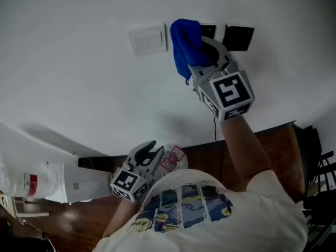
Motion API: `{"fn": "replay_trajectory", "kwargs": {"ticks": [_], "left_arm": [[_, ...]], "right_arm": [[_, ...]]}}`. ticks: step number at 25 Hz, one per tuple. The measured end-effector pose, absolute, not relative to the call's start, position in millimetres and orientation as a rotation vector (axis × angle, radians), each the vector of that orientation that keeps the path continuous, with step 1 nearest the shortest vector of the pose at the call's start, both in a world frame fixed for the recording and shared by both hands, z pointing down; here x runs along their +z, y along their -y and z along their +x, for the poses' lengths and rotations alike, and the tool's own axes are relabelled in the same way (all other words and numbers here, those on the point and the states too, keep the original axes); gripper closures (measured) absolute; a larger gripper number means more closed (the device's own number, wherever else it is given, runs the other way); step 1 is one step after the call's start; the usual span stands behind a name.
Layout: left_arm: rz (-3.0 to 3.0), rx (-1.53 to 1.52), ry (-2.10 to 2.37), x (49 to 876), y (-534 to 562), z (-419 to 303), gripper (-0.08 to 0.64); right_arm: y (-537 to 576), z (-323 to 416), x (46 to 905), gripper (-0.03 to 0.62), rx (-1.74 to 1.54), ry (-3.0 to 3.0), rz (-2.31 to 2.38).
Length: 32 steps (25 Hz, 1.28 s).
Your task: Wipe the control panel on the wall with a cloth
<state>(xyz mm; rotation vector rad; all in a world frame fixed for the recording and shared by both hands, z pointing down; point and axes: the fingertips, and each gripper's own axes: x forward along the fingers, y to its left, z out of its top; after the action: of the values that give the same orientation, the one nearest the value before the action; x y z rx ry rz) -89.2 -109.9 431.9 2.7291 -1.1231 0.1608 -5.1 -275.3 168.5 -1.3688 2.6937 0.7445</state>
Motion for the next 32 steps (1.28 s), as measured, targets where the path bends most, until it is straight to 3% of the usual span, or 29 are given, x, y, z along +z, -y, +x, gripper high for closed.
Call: {"fn": "replay_trajectory", "kwargs": {"ticks": [19, 32], "left_arm": [[2.766, 0.169, 1.056, 432, 117, -59, 0.463], [2.749, 0.174, 1.077, 430, 111, -62, 0.463]], "right_arm": [[286, 95, 166, 0.494, 0.731, -2.558, -1.613], [272, 97, 168, 0.494, 0.734, -2.554, -1.577]]}}
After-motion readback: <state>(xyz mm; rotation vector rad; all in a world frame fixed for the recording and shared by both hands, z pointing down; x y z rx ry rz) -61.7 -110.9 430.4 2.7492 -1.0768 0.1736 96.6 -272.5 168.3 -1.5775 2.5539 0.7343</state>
